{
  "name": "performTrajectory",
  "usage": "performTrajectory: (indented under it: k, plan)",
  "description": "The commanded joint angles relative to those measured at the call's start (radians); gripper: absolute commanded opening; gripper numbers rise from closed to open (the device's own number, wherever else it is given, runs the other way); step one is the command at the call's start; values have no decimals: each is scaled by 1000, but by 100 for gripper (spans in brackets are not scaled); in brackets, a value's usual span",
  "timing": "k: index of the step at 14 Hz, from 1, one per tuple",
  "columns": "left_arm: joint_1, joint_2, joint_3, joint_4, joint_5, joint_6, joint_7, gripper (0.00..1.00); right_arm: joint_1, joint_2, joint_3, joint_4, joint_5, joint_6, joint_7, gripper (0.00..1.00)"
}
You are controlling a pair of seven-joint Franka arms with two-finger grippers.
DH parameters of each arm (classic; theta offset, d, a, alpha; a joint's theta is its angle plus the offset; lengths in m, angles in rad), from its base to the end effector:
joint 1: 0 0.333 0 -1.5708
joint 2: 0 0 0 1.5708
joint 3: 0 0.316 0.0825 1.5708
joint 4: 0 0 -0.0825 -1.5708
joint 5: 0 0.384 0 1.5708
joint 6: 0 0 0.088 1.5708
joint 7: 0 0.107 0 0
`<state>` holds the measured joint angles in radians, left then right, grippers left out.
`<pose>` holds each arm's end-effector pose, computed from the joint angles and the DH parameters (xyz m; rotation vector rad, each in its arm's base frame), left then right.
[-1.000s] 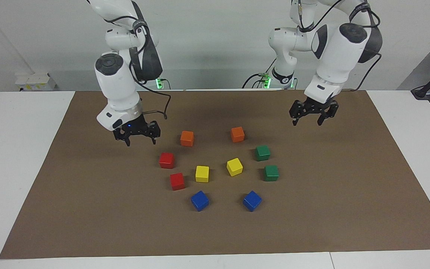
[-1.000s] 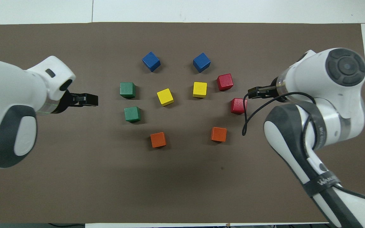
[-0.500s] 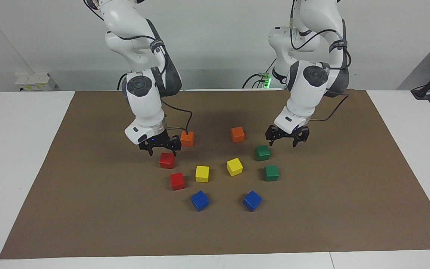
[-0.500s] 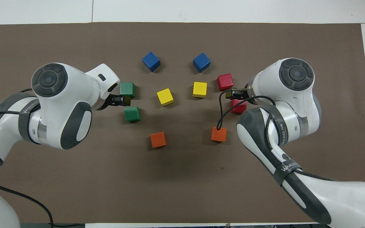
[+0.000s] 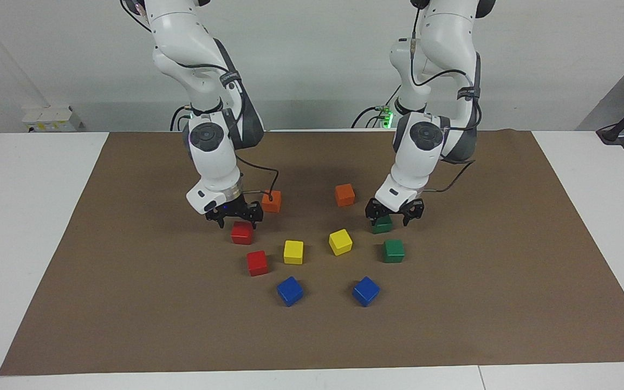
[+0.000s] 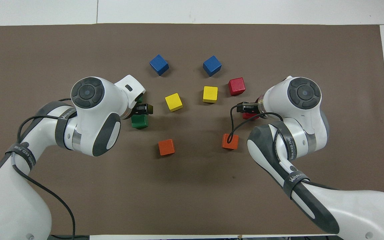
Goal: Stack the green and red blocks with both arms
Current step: 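Reach the left gripper to green while the right gripper reaches red, then lift the red cube with the right gripper while the left gripper grasps green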
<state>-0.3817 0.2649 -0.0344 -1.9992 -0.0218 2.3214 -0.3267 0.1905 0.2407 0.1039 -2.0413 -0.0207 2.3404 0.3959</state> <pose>0.5530 -0.2440 0.3327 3.0943 -0.1138 0.0686 0.5693 0.1705 0.3311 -3.1082 0.1419 -0.0827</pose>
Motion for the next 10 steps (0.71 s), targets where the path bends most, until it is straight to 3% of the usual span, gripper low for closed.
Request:
performTrajectory:
  k: [1, 5, 8, 9, 10]
  plan:
    - [-19, 5, 18, -23, -12, 30, -41, 100, -2, 5, 2, -17, 10, 25, 17, 96]
    - [-19, 7, 18, -53, -12, 52, -84, 100, -2, 29, 2, -33, 8, 76, 15, 95]
    - [-19, 16, 16, -67, -12, 81, -126, 98, 0, 45, 2, -33, 8, 85, 15, 85]
    - [-20, 20, 16, -66, -12, 90, -133, 97, 7, 46, 2, -33, 8, 83, 5, 75]
    - [-31, 27, 16, -67, -12, 99, -141, 95, 7, 45, 0, -27, 8, 71, -6, 47]
